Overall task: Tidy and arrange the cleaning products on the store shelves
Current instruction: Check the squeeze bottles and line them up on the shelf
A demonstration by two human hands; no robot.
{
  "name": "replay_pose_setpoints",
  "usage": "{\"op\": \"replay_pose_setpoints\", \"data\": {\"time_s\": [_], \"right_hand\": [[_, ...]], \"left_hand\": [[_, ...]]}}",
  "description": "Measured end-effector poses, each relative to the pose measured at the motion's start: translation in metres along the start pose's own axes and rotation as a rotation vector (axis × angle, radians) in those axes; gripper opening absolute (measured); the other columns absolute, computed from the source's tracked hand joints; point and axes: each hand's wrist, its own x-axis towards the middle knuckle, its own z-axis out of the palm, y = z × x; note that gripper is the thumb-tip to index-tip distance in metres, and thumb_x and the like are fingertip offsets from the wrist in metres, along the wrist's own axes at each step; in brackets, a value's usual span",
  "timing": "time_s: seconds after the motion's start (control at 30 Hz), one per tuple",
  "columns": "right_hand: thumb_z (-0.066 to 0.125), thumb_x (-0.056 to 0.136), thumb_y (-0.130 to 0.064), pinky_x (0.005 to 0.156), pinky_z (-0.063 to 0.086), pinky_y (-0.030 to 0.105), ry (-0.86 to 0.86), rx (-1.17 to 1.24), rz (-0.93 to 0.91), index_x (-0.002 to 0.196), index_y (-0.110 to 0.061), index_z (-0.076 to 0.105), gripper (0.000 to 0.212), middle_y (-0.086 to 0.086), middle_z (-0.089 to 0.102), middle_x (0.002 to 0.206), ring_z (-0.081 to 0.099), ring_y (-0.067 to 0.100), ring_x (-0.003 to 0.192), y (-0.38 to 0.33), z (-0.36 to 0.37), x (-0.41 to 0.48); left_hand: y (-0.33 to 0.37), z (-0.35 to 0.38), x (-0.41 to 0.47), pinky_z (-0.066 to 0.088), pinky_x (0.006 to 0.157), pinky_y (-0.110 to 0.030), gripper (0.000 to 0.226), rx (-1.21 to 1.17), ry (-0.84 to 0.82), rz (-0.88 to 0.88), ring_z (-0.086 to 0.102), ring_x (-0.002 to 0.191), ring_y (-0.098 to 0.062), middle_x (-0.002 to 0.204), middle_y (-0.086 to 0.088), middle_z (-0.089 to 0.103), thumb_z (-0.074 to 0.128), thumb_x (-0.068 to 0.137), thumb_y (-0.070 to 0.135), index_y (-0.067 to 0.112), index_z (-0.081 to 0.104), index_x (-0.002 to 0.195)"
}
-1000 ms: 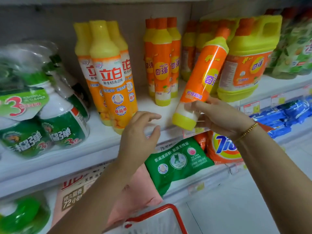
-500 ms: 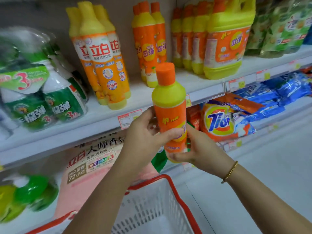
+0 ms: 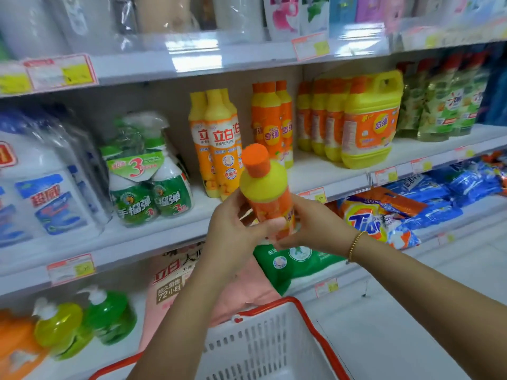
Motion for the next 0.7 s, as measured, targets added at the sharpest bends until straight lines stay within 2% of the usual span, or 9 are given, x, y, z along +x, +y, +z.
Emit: {"op": "replay_pose_setpoints", "data": {"time_s": [0.1, 0.2, 0.27, 0.33, 0.43, 0.6, 0.7], "right_hand": [[0.085, 0.064, -0.034, 0.082, 0.054, 0.029, 0.0, 0.108, -0.028, 0.114, -0.028, 0.056, 0.059, -0.011, 0.066, 0.103, 0.063, 0.005, 0.092, -0.008, 0.0, -0.002], [0.082, 0.066, -0.04, 0.081, 0.054, 0.024, 0.103, 0.198, -0.026, 0.117, -0.036, 0.051, 0.059, -0.017, 0.061, 0.107, 0.061, 0.0, 0.093, -0.01, 0.009, -0.013], [0.082, 0.067, -0.038, 0.084, 0.048, 0.013, 0.237, 0.164, -0.113, 0.121, -0.038, 0.047, 0.065, -0.026, 0.052, 0.114, 0.054, -0.007, 0.102, -0.008, 0.017, -0.023], [0.08, 0.069, -0.042, 0.09, 0.038, 0.005, 0.339, 0.063, -0.27, 0.127, -0.035, 0.043, 0.069, -0.025, 0.044, 0.12, 0.044, -0.013, 0.112, -0.003, 0.024, -0.028], [0.069, 0.074, -0.046, 0.096, 0.038, 0.009, 0.477, 0.039, -0.368, 0.13, -0.03, 0.043, 0.064, -0.014, 0.045, 0.123, 0.041, -0.008, 0.118, 0.008, 0.03, -0.025], [0.06, 0.085, -0.049, 0.099, 0.038, 0.011, 0.63, 0.048, -0.466, 0.131, -0.017, 0.044, 0.058, -0.003, 0.049, 0.126, 0.039, -0.009, 0.124, 0.007, 0.04, -0.013], [0.068, 0.082, -0.042, 0.097, 0.044, 0.017, 0.648, 0.096, -0.461, 0.13, -0.016, 0.047, 0.059, -0.006, 0.052, 0.126, 0.047, -0.003, 0.121, 0.008, 0.044, -0.013]], "left_hand": [[0.01, -0.018, 0.001, 0.056, 0.08, -0.026, 0.035, -0.041, 0.072, -0.014, 0.07, 0.092, -0.008, 0.094, 0.012, 0.074, 0.08, 0.068, 0.008, 0.023, 0.065, 0.097], [0.013, -0.031, 0.003, 0.058, 0.074, -0.026, 0.039, -0.236, 0.149, -0.099, 0.071, 0.09, -0.015, 0.093, 0.005, 0.075, 0.073, 0.064, 0.023, 0.016, 0.064, 0.102], [0.015, -0.036, 0.004, 0.06, 0.075, -0.03, 0.042, -0.33, 0.186, -0.137, 0.07, 0.092, -0.017, 0.097, 0.0, 0.074, 0.069, 0.064, 0.025, 0.014, 0.063, 0.104], [0.019, -0.041, 0.004, 0.06, 0.073, -0.031, 0.039, -0.399, 0.209, -0.141, 0.071, 0.089, -0.015, 0.094, 0.0, 0.075, 0.067, 0.065, 0.024, 0.013, 0.062, 0.102], [0.024, -0.044, 0.005, 0.06, 0.071, -0.031, 0.033, -0.47, 0.245, -0.131, 0.072, 0.082, -0.011, 0.085, 0.004, 0.075, 0.064, 0.067, 0.021, 0.014, 0.061, 0.099], [0.022, -0.042, 0.009, 0.058, 0.081, -0.035, 0.032, -0.55, 0.259, -0.139, 0.072, 0.086, -0.01, 0.088, 0.004, 0.076, 0.062, 0.07, 0.02, 0.016, 0.06, 0.102], [0.015, -0.038, 0.009, 0.057, 0.085, -0.034, 0.032, -0.591, 0.263, -0.139, 0.07, 0.09, -0.01, 0.092, 0.004, 0.075, 0.063, 0.071, 0.021, 0.017, 0.061, 0.103]]}}
